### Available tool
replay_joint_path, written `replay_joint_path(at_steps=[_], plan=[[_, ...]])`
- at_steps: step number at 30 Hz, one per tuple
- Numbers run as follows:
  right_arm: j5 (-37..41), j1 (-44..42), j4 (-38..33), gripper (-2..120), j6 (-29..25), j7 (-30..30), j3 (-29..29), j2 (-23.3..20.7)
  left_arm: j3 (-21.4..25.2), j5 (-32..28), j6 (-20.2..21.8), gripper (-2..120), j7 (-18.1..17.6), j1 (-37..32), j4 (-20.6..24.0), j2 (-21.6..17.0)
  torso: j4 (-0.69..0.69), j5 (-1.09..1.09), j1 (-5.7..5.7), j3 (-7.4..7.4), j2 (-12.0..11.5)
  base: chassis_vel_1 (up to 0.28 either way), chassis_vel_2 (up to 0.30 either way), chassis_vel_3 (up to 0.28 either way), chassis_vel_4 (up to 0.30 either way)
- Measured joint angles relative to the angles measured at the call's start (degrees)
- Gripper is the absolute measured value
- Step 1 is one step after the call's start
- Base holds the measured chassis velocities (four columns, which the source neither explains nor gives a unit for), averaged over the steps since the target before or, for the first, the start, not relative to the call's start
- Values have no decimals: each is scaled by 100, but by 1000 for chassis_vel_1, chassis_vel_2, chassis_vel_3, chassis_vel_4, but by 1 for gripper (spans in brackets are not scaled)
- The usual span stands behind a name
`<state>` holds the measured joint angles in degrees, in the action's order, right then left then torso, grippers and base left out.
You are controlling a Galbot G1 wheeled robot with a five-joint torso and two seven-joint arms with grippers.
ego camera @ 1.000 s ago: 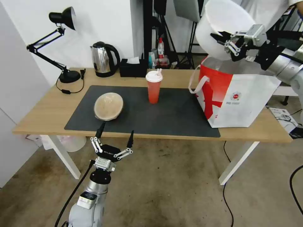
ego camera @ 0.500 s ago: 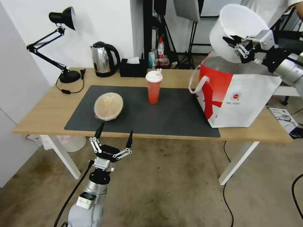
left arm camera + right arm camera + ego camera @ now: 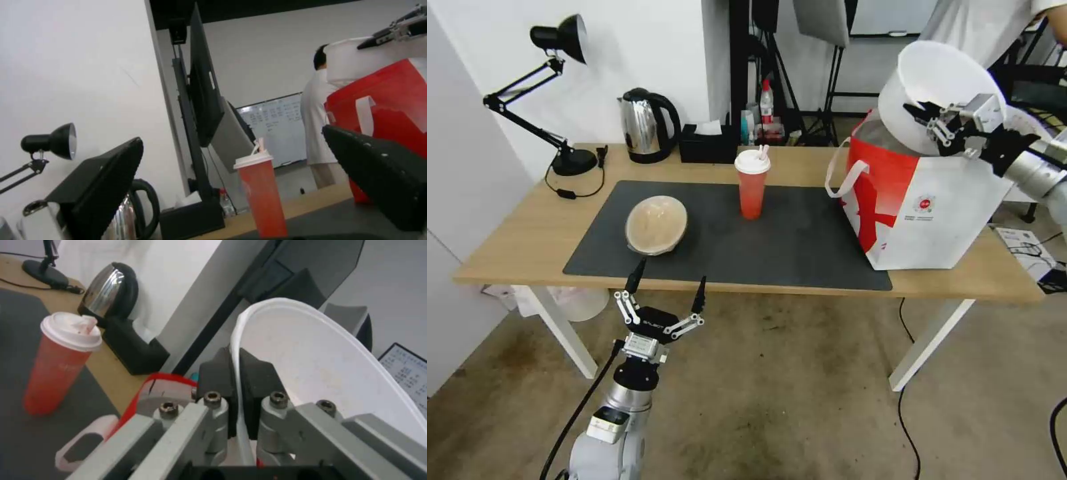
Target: Pick up the trash from the table and place it into the takeout bag.
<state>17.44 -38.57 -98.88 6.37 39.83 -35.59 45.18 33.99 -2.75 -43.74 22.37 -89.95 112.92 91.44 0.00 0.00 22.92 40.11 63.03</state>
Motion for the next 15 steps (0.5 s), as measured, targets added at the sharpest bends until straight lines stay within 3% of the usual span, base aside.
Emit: replay_joint_path(at_steps=[15], plan=[[-83,-149,94,0,-66,9,-68,62,30,-7,-66,100,-1,-48,35,1,0,0,0,0,0,0,0,0,0]])
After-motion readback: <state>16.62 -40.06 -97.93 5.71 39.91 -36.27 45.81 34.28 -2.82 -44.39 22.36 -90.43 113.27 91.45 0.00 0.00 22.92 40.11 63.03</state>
